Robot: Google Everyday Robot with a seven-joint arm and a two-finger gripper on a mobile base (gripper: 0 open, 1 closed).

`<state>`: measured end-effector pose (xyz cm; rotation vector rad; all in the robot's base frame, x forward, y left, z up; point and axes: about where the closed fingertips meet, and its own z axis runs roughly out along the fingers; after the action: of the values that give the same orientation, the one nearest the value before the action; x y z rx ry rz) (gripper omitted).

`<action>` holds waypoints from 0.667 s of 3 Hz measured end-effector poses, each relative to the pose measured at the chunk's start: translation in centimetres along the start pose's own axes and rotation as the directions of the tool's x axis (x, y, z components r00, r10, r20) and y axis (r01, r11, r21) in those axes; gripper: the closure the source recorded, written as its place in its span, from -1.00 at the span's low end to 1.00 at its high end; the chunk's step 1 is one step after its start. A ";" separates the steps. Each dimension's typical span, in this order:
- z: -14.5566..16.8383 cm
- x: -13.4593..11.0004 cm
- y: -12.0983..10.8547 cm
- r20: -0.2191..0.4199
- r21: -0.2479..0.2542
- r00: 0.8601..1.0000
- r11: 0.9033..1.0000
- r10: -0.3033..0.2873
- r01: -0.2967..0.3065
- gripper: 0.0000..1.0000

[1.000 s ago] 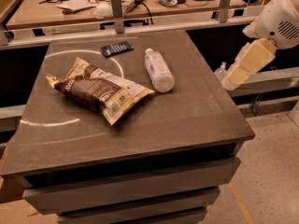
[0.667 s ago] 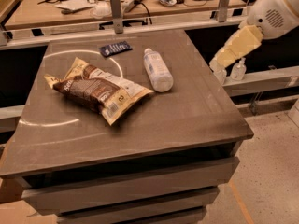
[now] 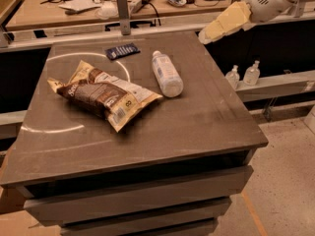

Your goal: Place blue plastic bottle upright

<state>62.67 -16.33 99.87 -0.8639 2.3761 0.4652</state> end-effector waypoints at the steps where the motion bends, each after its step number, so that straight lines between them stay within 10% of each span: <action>1: 1.1 -0.4 0.2 -0.014 -0.024 0.998 0.998 0.060 -0.060 -1.00; 2: 3.6 -0.8 1.5 -0.126 -0.034 0.961 0.967 0.248 -0.254 -1.00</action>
Offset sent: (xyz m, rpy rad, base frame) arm 0.0097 0.0484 -0.0194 0.0649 0.4051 -0.2819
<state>63.54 -13.13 97.73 -0.6285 2.6101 0.5894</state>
